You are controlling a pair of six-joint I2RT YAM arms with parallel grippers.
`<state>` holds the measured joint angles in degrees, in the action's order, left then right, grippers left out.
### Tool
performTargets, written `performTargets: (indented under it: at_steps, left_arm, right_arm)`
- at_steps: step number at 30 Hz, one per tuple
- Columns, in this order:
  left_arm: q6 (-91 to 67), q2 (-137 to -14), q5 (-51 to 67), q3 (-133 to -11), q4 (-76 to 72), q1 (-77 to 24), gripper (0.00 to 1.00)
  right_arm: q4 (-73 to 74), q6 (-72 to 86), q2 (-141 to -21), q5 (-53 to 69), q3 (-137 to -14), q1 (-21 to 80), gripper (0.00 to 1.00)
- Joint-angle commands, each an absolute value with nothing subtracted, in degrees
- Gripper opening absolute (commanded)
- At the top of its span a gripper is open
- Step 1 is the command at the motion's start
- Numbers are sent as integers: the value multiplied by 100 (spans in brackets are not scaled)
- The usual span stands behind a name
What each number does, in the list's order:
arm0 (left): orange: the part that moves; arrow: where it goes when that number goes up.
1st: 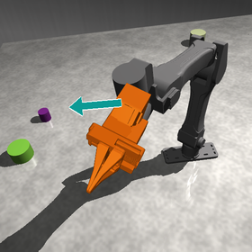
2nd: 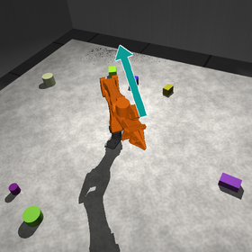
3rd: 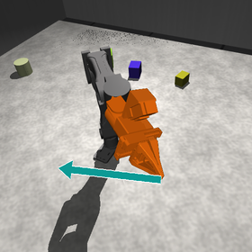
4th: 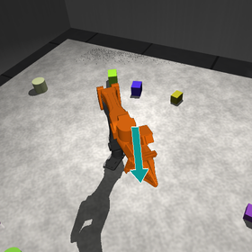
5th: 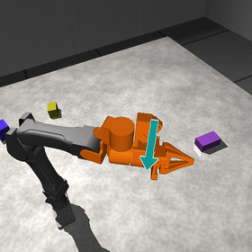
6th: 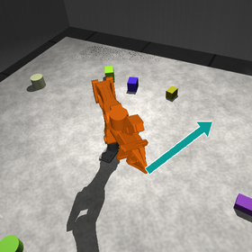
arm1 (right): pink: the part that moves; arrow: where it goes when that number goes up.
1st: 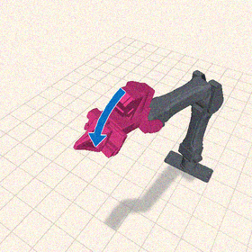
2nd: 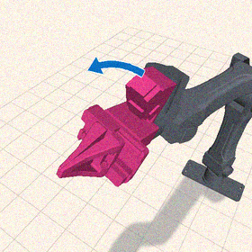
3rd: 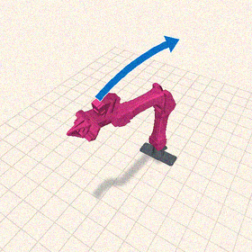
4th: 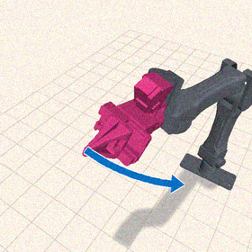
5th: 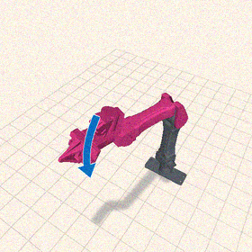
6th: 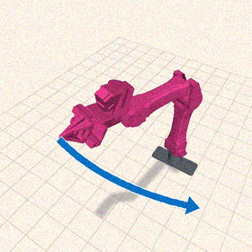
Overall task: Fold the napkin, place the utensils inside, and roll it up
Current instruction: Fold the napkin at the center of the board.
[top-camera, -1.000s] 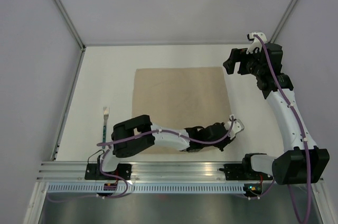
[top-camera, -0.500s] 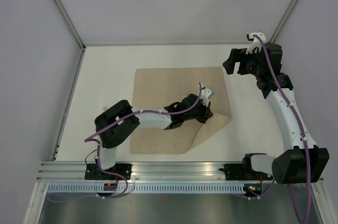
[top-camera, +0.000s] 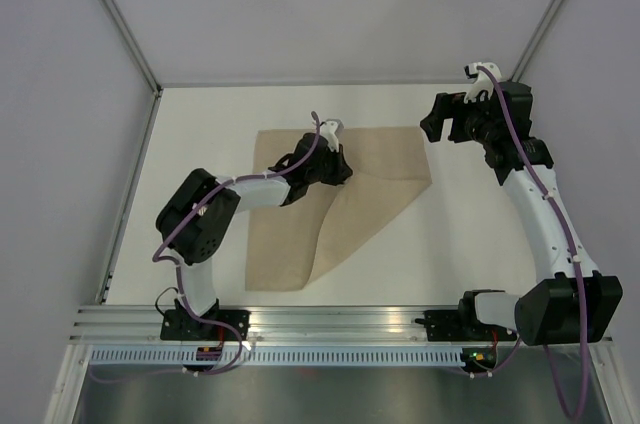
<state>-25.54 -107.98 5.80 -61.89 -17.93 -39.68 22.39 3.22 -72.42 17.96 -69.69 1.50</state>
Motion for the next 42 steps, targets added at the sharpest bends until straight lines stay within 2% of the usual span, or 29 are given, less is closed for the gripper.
performTargets:
  at_steps: [1,19,42]
  left_arm:
    - [-2699,-10529,800,-6521,-1583,-3570,2]
    - [-2593,-11021,1046,-7479,-1028,-2005,2]
    - [-2839,-10969,1195,-7233,-1292,-1222,2]
  right_arm:
    - [2434,413,-7295,1802,-7128,132,98]
    - [2479,422,-7392,2004,-7128,132,98]
    - [2461,404,-7497,2048,-7093,141,98]
